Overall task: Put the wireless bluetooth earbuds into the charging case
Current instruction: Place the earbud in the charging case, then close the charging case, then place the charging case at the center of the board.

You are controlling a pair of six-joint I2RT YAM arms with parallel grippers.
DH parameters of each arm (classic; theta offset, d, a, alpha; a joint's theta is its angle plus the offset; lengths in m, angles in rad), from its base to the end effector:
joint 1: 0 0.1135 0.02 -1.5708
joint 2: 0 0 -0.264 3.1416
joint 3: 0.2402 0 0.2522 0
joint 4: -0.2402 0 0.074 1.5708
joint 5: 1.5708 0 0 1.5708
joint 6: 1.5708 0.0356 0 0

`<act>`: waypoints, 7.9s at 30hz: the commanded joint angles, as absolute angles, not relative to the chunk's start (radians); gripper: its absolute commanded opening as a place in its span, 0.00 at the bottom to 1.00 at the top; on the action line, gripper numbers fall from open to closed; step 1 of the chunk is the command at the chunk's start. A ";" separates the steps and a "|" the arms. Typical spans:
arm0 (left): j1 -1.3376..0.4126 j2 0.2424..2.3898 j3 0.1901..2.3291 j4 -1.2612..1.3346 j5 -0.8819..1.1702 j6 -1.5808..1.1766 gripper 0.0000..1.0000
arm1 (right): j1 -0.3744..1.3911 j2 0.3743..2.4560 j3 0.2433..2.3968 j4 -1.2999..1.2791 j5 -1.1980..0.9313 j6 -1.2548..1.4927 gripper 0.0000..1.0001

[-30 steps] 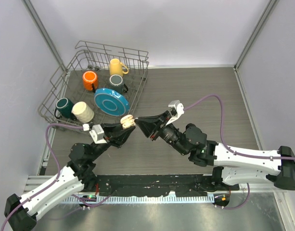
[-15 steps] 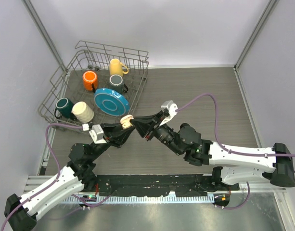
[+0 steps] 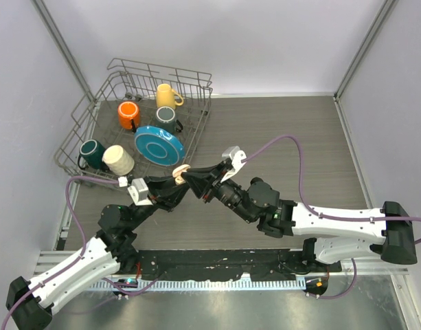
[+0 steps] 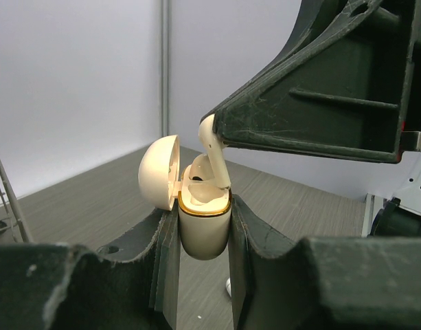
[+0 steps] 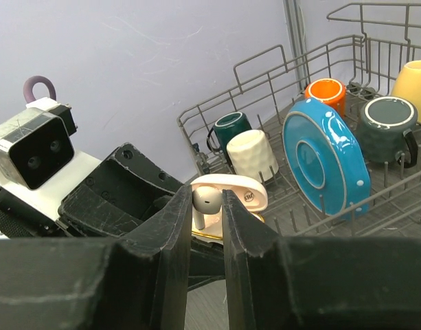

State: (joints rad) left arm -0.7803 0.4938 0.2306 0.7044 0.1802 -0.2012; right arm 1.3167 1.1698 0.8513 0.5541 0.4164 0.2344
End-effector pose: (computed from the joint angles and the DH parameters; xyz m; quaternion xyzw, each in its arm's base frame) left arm 0.0938 -0.1018 0.2794 0.2250 0.4892 -0.4390 0.7193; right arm 0.0823 0.2596 0.3617 -0.1729 0.6028 0.4466 0.6382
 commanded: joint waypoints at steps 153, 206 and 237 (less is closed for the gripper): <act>-0.795 0.787 0.408 0.759 0.572 -0.249 0.00 | 0.695 1.229 1.180 -0.342 -0.269 0.677 0.90; -0.934 1.241 0.812 0.015 0.225 -0.532 0.00 | 0.746 0.792 0.897 -0.646 0.698 0.985 0.91; -1.091 1.673 0.860 0.161 0.209 -0.825 0.04 | 0.744 0.750 0.831 -0.653 0.712 1.028 0.91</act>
State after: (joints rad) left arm -1.0744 1.6394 0.7940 0.1112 0.2337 -0.7841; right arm 0.7483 0.7525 0.8352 -0.6716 0.6933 1.0058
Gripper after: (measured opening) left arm 0.313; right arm 0.908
